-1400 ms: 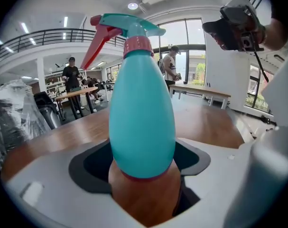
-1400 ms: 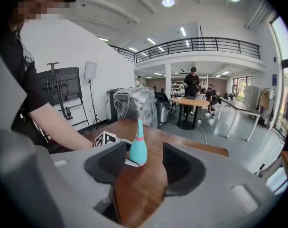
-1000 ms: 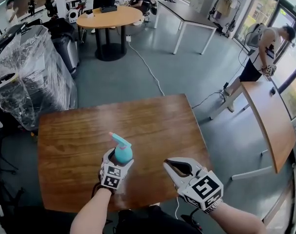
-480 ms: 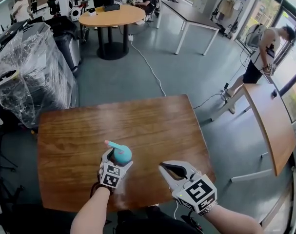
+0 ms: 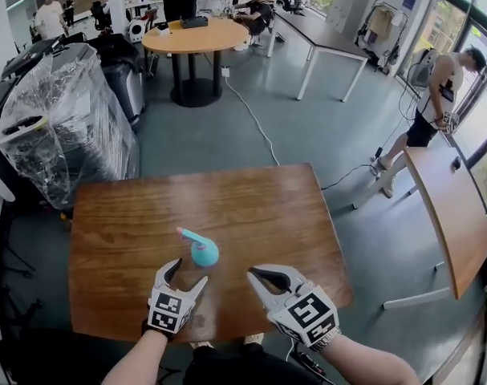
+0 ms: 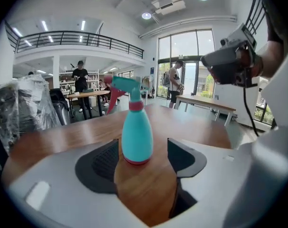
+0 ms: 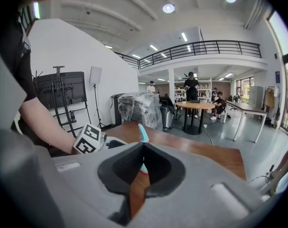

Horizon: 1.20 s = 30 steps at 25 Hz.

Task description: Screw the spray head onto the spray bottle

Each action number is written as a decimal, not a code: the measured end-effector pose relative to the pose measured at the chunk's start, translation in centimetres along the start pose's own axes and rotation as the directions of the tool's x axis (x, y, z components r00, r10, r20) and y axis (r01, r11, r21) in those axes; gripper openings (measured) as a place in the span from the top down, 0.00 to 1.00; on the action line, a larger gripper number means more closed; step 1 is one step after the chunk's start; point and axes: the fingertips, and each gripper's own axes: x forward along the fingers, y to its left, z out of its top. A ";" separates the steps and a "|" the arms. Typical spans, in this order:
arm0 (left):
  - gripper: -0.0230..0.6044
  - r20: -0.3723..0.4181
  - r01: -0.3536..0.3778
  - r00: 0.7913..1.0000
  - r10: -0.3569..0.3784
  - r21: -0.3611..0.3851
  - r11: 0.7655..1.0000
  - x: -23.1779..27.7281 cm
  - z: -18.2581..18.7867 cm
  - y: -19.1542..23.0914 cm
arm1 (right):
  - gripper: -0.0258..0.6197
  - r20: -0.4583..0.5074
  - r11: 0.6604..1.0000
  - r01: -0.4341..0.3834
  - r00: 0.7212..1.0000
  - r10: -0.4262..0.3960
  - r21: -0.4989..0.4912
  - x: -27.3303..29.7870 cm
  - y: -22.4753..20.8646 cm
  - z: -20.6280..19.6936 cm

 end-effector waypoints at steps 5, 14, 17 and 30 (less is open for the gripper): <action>0.62 0.106 0.021 0.994 -0.013 -0.074 0.997 -5.4 4.3 -3.8 | 0.97 0.030 0.998 -0.050 0.998 0.049 0.044 0.0 0.9 -0.9; 0.94 0.151 0.097 0.986 -0.078 -0.123 0.988 -8.7 9.7 -8.4 | 0.97 0.085 0.991 -0.101 0.992 0.093 0.090 0.7 2.8 -1.0; 0.94 0.158 0.097 0.984 -0.078 -0.115 0.989 -8.8 10.6 -8.2 | 0.97 0.101 0.992 -0.100 0.991 0.091 0.081 0.9 3.4 -0.3; 0.94 0.170 0.121 0.980 -0.104 -0.095 0.988 -8.7 11.4 -7.9 | 0.97 0.111 0.996 -0.074 0.992 0.068 0.056 1.3 4.1 0.9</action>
